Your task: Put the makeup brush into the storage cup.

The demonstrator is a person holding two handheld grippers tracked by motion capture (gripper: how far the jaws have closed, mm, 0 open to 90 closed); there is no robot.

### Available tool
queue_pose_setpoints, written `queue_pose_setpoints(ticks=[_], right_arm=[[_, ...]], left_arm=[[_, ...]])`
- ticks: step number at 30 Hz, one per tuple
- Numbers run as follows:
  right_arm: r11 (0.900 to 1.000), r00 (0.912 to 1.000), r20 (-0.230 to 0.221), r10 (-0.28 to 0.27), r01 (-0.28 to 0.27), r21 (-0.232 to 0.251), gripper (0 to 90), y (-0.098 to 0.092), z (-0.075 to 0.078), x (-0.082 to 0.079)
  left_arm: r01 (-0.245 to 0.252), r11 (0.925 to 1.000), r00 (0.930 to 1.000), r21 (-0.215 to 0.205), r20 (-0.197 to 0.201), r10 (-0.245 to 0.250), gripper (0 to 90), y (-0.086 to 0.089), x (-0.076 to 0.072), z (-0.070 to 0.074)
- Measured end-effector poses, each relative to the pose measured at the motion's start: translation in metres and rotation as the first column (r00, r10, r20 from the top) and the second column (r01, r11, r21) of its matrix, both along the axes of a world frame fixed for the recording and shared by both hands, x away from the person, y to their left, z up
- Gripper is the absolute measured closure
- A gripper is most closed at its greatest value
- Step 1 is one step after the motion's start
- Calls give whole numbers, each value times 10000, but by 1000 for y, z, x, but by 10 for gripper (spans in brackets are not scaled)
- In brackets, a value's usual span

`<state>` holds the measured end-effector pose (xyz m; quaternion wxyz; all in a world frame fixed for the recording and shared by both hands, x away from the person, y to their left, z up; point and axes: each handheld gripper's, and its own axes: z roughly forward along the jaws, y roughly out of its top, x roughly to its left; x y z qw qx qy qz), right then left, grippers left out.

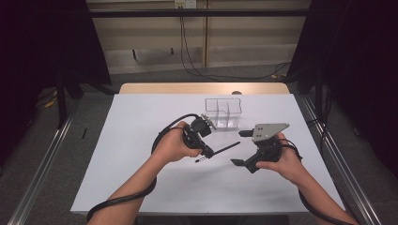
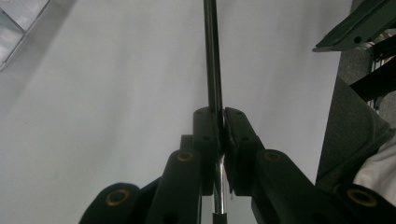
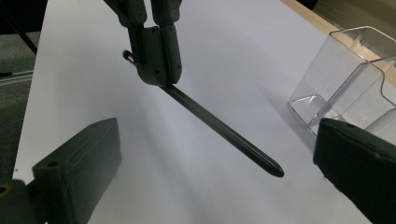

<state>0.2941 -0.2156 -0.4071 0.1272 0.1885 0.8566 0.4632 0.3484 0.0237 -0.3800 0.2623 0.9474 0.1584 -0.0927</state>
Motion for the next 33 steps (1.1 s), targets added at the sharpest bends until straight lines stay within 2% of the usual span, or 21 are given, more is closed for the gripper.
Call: queue_pose_setpoints(ticks=[4,9,11,18,21,25,33], right_arm=[[10000,9998,-206,58,-58,-17,15,4,2,4],[9990,9992,-288,291,-301,-327,49,10,2,6],[9975,9987,-203,458,-468,-529,77,13,2,7],[9945,9963,-93,856,-860,-605,179,19,3,10],[9924,9950,-58,996,-997,-727,204,22,3,10],[9898,9939,-59,1102,-1103,-900,236,24,2,10],[9837,9903,-112,1387,-1391,-1139,280,28,2,11]], left_arm=[[24,10000,10000,-26,-46,-24,841,1,-1,0],[-60,10000,9999,-77,-114,60,841,-1,-2,0],[-99,9999,9999,-64,-118,98,841,-1,-3,0],[51,10000,9999,19,-165,-51,841,-2,-1,3],[-25,9999,9996,-100,-275,22,842,-3,-2,2],[177,9998,9994,25,-314,-177,841,-5,-1,1],[111,9999,9992,-18,-386,-112,841,-6,0,1]])
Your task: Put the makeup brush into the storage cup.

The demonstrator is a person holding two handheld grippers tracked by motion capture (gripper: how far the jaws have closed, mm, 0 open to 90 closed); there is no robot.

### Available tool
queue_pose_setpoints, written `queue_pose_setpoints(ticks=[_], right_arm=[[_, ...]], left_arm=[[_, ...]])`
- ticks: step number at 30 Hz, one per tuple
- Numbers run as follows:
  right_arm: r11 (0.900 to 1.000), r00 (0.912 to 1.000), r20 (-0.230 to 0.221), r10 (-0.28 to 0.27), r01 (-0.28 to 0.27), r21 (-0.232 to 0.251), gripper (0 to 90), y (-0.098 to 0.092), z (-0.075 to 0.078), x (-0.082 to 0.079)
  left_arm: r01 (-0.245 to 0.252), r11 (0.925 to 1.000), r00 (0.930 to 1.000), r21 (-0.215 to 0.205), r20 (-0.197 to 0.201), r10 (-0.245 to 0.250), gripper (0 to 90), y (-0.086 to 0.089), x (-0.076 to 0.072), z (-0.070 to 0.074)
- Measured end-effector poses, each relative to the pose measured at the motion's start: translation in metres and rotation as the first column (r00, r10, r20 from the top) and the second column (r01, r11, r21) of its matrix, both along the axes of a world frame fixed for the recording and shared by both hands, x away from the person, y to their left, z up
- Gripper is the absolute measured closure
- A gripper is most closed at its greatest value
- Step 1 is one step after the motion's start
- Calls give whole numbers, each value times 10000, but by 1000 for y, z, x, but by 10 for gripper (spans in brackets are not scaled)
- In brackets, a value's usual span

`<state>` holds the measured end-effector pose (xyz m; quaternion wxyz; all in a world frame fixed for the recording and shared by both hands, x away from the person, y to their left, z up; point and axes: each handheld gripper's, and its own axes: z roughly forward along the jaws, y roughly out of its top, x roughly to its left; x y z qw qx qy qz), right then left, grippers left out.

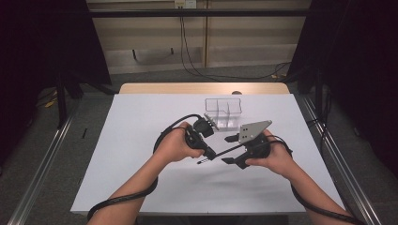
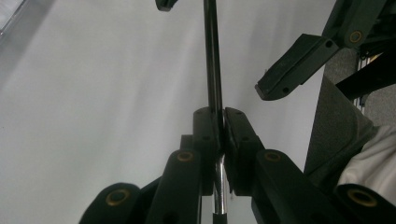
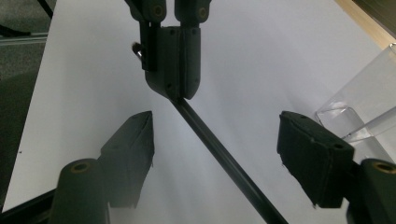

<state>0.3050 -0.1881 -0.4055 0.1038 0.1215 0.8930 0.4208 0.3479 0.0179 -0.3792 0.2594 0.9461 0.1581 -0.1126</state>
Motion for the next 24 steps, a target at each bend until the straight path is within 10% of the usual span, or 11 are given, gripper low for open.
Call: queue_pose_setpoints(ticks=[24], right_arm=[[9877,9924,424,1156,-1103,-1109,724,15,-9,-2]], left_arm=[[-4,9985,9970,-543,-777,-38,840,-2,11,2]])
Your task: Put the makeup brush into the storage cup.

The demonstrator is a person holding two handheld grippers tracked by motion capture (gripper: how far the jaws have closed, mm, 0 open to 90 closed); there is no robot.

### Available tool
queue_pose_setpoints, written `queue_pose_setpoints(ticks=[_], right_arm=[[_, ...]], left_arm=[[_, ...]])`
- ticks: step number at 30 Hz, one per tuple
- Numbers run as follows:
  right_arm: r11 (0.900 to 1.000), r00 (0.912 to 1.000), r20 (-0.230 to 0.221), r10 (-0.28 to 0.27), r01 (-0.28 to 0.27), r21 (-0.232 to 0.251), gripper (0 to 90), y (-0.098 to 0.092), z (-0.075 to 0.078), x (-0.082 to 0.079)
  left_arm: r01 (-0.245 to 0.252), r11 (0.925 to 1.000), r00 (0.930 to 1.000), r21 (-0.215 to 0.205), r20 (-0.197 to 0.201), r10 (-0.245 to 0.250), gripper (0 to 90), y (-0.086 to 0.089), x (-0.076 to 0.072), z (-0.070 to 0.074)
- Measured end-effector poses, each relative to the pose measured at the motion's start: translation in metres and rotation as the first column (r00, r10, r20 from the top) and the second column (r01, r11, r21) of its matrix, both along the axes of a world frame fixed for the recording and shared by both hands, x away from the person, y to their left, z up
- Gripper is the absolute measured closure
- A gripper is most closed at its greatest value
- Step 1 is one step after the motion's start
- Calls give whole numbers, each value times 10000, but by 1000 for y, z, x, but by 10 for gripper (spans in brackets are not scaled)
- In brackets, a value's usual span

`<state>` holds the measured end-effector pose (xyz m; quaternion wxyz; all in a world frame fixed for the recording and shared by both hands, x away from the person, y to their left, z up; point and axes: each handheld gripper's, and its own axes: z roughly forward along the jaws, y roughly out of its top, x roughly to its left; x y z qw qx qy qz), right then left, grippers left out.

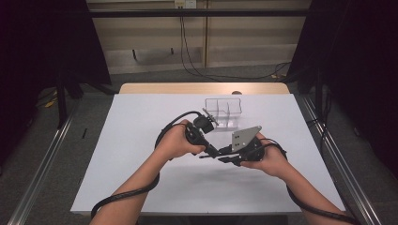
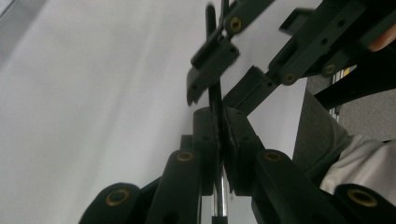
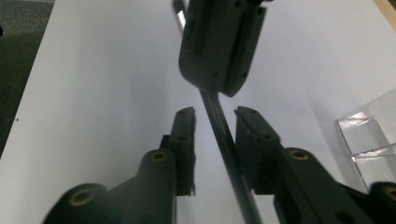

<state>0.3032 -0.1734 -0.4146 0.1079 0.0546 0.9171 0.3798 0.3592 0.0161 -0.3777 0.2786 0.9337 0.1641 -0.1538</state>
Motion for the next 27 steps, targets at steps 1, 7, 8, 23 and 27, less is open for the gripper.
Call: queue_pose_setpoints(ticks=[1,7,8,23,27], right_arm=[[10000,10000,-3,0,0,-33,764,0,-1,0],[9999,9996,-288,-54,57,124,832,-1,-4,-1],[9998,9995,-307,-58,64,168,834,-1,-4,-1],[9944,9951,-826,-542,613,857,836,-2,-7,2],[9946,9949,-870,-515,589,850,836,1,-8,1]], left_arm=[[54,10000,10000,-61,-40,-54,840,0,0,1],[-34,9998,10000,-210,-61,33,840,-2,2,5],[-146,9995,9998,-283,-130,142,840,-2,2,5],[-417,9969,9991,-661,39,421,839,0,4,10],[-381,9941,9993,-1020,-13,382,900,0,4,12]])
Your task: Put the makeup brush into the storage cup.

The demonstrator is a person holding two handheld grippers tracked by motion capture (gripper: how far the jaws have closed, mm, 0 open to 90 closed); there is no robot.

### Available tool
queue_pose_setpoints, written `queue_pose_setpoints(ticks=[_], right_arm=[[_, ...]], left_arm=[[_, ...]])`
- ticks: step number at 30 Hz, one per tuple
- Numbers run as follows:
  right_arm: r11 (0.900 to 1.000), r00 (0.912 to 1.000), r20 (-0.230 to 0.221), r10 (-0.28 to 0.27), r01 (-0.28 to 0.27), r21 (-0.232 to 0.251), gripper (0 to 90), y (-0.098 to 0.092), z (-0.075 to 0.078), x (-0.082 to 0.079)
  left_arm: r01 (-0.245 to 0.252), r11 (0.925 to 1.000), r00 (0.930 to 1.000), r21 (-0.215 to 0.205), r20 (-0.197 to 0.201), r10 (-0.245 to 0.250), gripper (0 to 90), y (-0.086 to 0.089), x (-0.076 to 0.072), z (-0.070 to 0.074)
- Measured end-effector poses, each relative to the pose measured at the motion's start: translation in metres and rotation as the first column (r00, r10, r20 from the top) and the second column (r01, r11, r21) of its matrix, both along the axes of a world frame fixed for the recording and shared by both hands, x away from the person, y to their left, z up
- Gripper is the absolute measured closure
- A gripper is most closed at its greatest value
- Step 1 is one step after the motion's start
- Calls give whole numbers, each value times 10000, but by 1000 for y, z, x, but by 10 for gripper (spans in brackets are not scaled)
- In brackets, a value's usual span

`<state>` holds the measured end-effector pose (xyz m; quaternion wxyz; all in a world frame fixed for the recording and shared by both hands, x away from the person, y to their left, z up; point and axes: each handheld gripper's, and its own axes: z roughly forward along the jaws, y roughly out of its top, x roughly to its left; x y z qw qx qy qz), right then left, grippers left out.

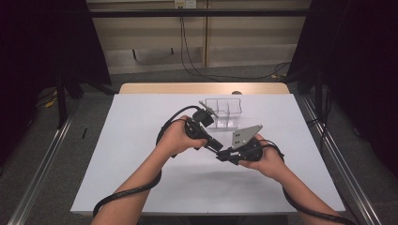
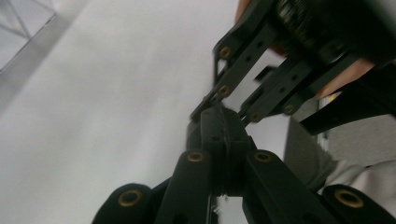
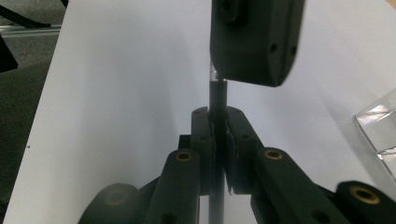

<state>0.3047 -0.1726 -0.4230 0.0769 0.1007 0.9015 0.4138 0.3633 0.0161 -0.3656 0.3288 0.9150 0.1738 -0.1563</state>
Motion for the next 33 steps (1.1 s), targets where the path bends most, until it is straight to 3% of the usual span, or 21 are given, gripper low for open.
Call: queue_pose_setpoints(ticks=[1,4,11,14,19,24,33], right_arm=[[10000,10000,11,-28,28,13,836,0,0,0],[10000,10000,23,-53,53,48,836,0,1,1],[9997,9998,52,-203,204,-103,836,-7,2,2],[9997,9997,4,-229,229,-85,836,-8,1,3],[9997,9997,-20,-238,237,-100,836,-7,0,2],[9994,9994,5,-345,345,-15,836,-9,1,3],[9983,9984,-95,-555,556,163,836,-12,-1,4]], left_arm=[[78,9998,9999,168,148,-80,900,-1,-1,0],[30,9999,9998,165,215,-34,887,-2,-1,-2],[-153,9995,9991,-273,383,163,803,4,-2,2],[-180,9994,9982,-280,561,196,768,6,-2,4],[-273,9975,9955,-657,886,331,676,13,-1,4],[-457,9902,9909,-1316,1197,616,555,22,0,4],[-484,9844,9825,-1689,1693,773,371,33,0,-1]])
